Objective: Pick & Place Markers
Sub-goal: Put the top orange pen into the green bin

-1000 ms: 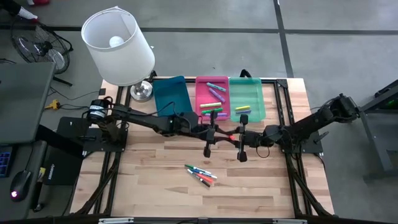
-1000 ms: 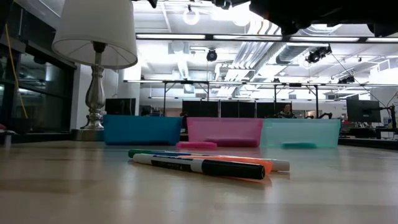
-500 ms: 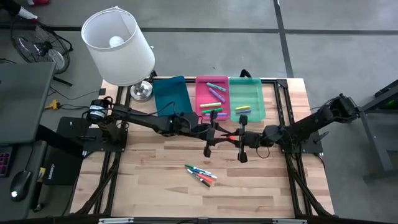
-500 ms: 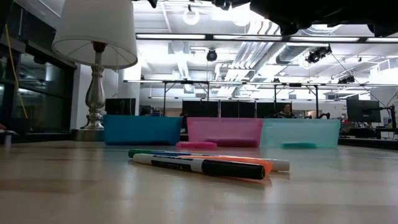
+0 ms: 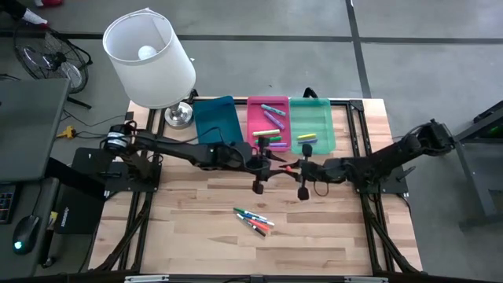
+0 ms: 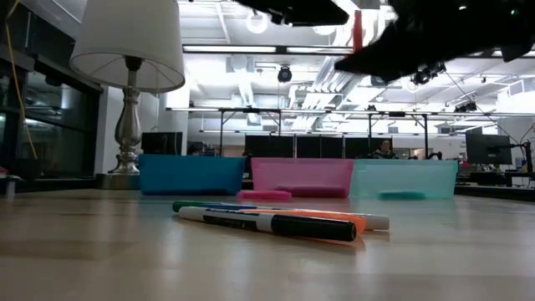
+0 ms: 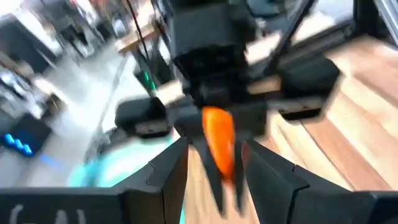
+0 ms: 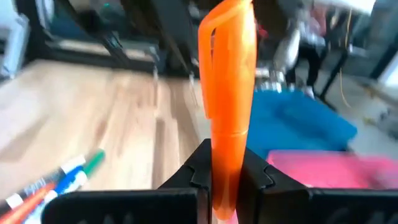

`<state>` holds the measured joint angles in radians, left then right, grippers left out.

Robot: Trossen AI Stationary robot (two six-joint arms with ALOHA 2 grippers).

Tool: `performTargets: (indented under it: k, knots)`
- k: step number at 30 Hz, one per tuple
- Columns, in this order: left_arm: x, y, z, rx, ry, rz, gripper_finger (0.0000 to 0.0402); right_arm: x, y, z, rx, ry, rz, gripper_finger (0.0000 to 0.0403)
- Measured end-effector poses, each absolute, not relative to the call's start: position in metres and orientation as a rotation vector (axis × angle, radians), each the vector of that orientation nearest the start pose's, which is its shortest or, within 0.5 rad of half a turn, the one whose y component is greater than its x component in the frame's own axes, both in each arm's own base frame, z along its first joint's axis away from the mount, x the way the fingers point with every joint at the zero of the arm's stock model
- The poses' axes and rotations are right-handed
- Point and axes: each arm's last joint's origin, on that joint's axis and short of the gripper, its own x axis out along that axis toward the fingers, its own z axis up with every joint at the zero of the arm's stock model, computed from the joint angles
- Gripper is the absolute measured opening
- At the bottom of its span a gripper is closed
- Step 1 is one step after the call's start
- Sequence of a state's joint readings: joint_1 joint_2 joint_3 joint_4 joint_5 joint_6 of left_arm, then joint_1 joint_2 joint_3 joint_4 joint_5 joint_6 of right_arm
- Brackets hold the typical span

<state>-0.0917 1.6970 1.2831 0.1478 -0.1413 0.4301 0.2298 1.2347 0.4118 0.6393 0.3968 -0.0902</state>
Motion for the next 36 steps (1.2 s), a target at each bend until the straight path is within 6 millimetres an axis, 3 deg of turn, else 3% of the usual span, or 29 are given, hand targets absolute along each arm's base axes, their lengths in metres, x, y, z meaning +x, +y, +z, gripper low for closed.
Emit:
performTargets:
  k: [9, 13, 18, 26, 32, 36]
  knots:
    - [0.359, -0.026, 0.294, 0.365, 0.598, 0.073, 0.0148, 0.221, 0.012, 0.191, -0.073, 0.375, -0.262, 0.0023]
    - [0.342, -0.027, 0.275, 0.288, 0.836, 0.076, 0.0149, 0.215, -0.007, 0.206, -0.066, 0.513, -0.344, 0.0023]
    - [0.332, -0.036, 0.262, 0.235, 0.927, 0.075, 0.0149, 0.211, -0.037, 0.232, -0.079, 0.720, -0.412, 0.0023]
    - [0.320, -0.035, 0.222, 0.208, 0.997, 0.100, 0.0149, 0.191, -0.080, 0.259, -0.085, 0.981, -0.502, 0.0023]
    - [0.327, -0.034, 0.207, 0.254, 0.946, 0.138, 0.0149, 0.176, -0.106, 0.256, -0.059, 1.064, -0.495, 0.0023]
    - [0.334, -0.035, 0.209, 0.281, 0.873, 0.147, 0.0149, 0.173, -0.123, 0.245, -0.023, 1.128, -0.453, 0.0023]
